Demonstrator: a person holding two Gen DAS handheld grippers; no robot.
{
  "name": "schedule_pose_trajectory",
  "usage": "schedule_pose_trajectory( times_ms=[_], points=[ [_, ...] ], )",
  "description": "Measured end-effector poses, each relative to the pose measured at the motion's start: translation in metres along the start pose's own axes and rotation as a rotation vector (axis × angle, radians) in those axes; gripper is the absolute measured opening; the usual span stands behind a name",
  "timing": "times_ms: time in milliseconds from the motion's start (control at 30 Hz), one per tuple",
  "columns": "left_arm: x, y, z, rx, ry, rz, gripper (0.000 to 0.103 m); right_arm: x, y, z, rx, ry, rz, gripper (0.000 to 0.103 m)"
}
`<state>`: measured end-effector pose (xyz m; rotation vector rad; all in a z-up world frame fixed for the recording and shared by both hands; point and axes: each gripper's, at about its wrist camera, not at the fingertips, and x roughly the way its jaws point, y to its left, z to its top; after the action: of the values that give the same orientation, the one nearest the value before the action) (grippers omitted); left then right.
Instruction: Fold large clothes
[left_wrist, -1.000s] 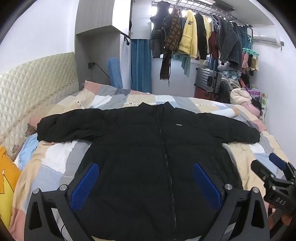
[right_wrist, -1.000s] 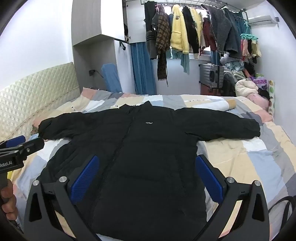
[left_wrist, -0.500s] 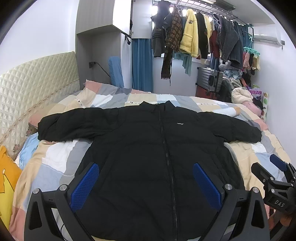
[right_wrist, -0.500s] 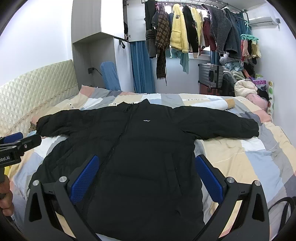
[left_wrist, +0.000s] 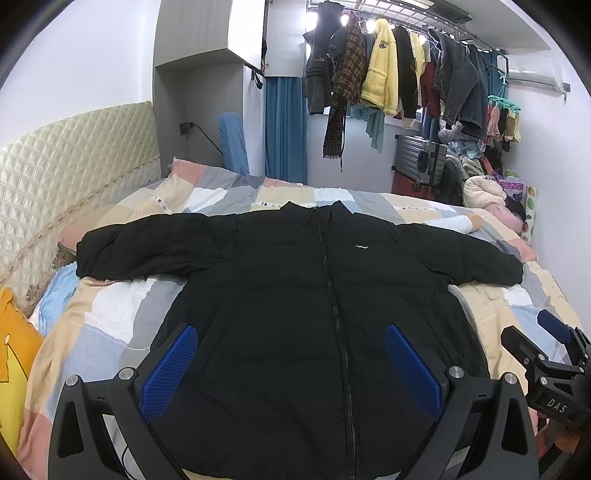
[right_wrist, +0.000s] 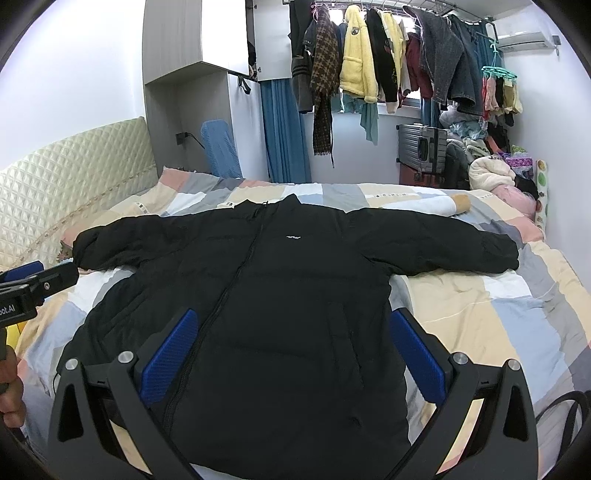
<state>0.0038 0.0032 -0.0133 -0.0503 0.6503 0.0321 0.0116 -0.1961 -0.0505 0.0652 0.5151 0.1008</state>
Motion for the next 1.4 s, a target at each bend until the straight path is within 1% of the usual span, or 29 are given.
schedule_pose_trajectory(
  times_ms=[467,600,733,1400],
  points=[
    [-0.0006,0.0000,0.0001,0.004,0.003,-0.006,0.102,0.0019,0.0027,-0.0027,-0.007,0.006,0.004,0.103],
    [-0.0022,-0.0017,0.0000,0.013,-0.009,0.019,0.102,0.0010,0.0021,-0.0034,-0.005,0.007,0.003,0.103],
    [-0.0028,-0.0035,0.0004,0.018,-0.005,-0.003,0.102,0.0014,0.0005,-0.0048,-0.004,0.013,0.003,0.103],
    [0.0021,-0.0062,-0.0013,0.015,0.004,-0.022,0.102,-0.0003,-0.0036,-0.0042,0.000,0.019,0.001,0.103]
  ],
)
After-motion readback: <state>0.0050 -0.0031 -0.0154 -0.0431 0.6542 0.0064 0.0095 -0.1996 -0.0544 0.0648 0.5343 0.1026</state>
